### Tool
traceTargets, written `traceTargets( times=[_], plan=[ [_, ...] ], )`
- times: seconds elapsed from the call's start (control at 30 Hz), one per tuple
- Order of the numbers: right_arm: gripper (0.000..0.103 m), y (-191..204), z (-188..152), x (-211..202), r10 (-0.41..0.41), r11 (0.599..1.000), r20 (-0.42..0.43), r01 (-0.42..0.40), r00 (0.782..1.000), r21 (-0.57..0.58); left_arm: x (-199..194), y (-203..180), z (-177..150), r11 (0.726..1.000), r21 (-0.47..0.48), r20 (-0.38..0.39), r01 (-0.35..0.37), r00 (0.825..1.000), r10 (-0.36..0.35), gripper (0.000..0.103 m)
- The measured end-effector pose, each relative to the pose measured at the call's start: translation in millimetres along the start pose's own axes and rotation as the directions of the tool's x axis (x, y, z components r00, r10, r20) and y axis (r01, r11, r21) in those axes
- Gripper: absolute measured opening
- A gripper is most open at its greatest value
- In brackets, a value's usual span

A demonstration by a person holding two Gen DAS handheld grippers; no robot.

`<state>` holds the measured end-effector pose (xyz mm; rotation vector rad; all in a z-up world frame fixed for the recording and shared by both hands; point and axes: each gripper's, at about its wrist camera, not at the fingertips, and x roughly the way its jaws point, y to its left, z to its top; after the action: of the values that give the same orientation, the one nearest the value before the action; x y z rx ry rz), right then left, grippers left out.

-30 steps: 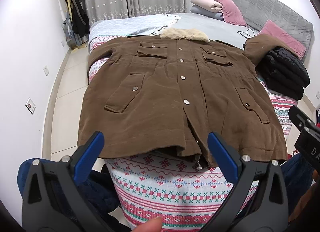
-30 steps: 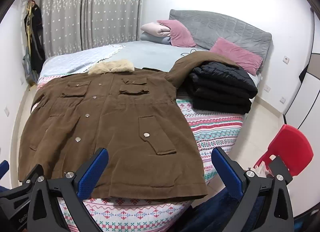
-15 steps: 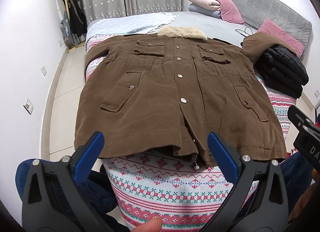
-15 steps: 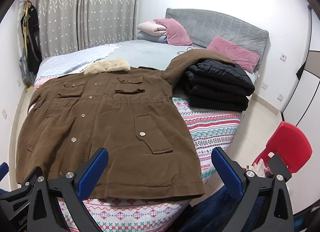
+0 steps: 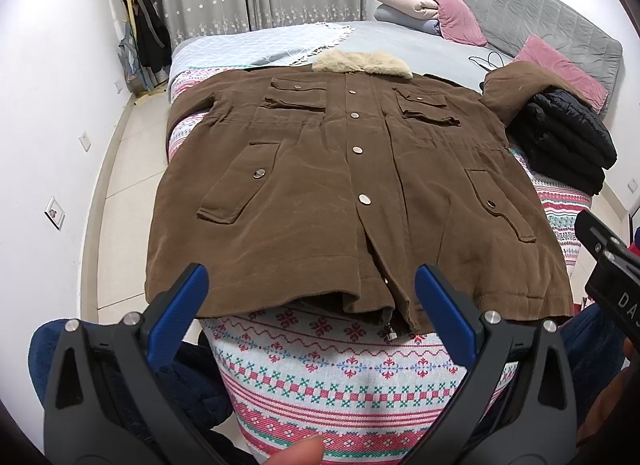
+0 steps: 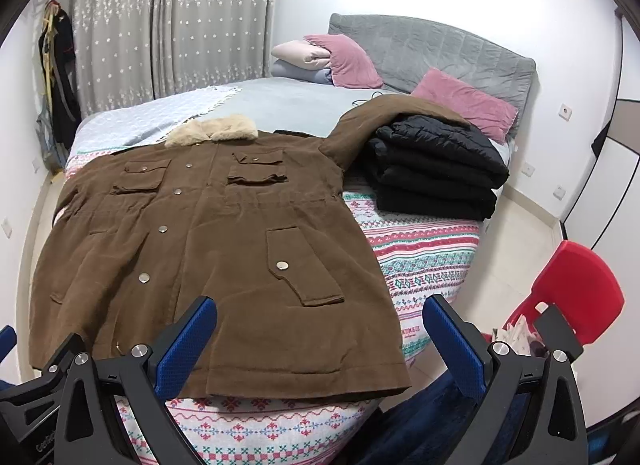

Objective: Fold large clothes

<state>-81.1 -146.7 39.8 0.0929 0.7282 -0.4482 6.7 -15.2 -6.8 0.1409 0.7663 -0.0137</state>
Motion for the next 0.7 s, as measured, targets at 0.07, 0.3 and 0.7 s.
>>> traceTargets(
  times=[0.07,0.3,0.7],
  plan=[
    [0.103,-0.4,-0.1,0.2,0.0,1.0,0.006,0.0,1.0,0.001,0.3,-1.0,0.0,1.0,-0.001,0.005,0.001,1.0,-0.001,0.103],
    [0.103,-0.6,-1.2,2.5,-0.013,1.0,0.023,0.013,1.0,0.0,3.9,0.1,-0.3,1.0,-0.02,-0.004,0.02,1.0,-0.02,0.103],
    [0.103,-59.8,-14.3,88.8,0.117,0.986,-0.157,-0.096,0.981,0.139,27.2,30.3,2.9,0.999,-0.034,-0.075,-0.003,0.997,0.0,0.103]
  ],
)
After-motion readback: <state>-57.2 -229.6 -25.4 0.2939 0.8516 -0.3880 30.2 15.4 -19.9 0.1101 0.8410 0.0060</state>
